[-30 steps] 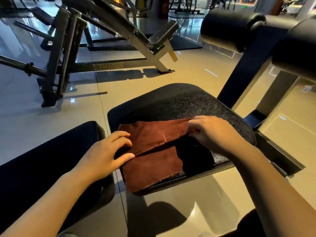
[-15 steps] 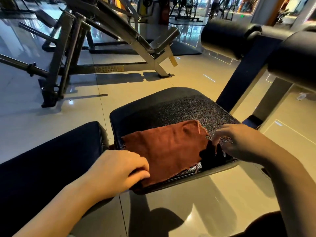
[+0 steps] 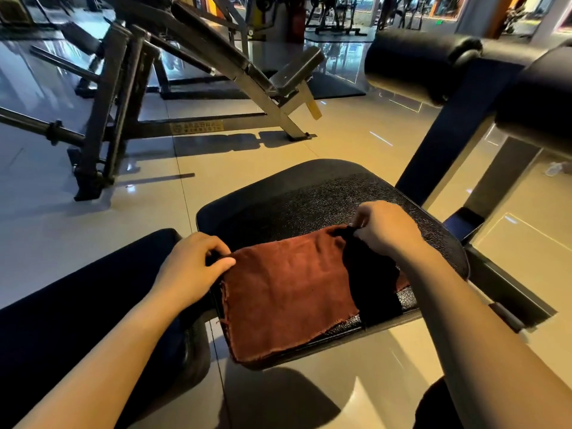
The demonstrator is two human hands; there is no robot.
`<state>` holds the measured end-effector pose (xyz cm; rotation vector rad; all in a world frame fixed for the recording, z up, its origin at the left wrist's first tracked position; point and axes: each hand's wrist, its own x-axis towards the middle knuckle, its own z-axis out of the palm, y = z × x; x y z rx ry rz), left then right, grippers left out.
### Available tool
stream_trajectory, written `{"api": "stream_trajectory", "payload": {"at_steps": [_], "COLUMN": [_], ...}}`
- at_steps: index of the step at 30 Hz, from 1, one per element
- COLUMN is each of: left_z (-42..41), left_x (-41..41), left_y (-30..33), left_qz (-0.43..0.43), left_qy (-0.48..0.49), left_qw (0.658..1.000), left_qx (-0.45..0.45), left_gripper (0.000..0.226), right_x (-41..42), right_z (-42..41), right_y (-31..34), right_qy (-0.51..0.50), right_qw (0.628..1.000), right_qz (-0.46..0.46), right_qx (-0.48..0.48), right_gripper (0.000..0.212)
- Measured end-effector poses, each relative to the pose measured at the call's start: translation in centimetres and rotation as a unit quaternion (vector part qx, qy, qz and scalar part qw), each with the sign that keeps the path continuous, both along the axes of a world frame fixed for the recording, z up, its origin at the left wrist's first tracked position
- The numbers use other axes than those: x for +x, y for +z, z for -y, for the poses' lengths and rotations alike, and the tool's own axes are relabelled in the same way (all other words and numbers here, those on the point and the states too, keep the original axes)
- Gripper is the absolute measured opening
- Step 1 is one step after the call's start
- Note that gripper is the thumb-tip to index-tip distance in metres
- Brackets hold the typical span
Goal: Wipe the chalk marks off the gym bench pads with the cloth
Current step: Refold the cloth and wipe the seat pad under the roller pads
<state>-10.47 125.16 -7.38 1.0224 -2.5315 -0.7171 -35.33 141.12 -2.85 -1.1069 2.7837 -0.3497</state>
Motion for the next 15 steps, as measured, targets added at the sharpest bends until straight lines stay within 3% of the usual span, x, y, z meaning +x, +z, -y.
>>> {"api": "stream_trajectory", "payload": {"at_steps": [3, 5, 7, 8, 13, 15], "left_z": [0.1, -0.3, -0.3, -0.2, 0.0, -1.5], "left_x": [0.8, 1.4, 2.0, 2.3, 4.6, 5.7], "left_y": [1.2, 2.9, 5.0, 6.2, 10.8, 10.2], "left_qz": [-0.107, -0.202, -0.263, -0.281, -0.271, -0.23], "left_qy": [0.011, 0.027, 0.037, 0.034, -0.007, -0.036], "left_qw": [0.989, 0.961, 0.942, 0.939, 0.962, 0.972], "left_qx": [0.101, 0.184, 0.204, 0.194, 0.033, 0.024], "left_gripper": [0.012, 0.012, 0.016, 0.018, 0.022, 0.025], "right_x": [0.1, 0.9, 2.0, 2.5, 4.5, 5.0], "right_z": [-1.1, -2.4, -3.1, -3.2, -2.5, -3.5], "right_y": [1.9, 3.2, 4.2, 4.5, 6.7, 7.6], "right_qy": [-0.015, -0.007, 0.008, 0.015, 0.062, 0.069], "right_qw": [0.988, 0.938, 0.869, 0.851, 0.86, 0.874], "right_qz": [0.07, 0.188, 0.283, 0.293, 0.221, 0.192], "right_qx": [-0.137, -0.291, -0.406, -0.435, -0.455, -0.441], "right_gripper": [0.022, 0.021, 0.026, 0.029, 0.036, 0.036]}}
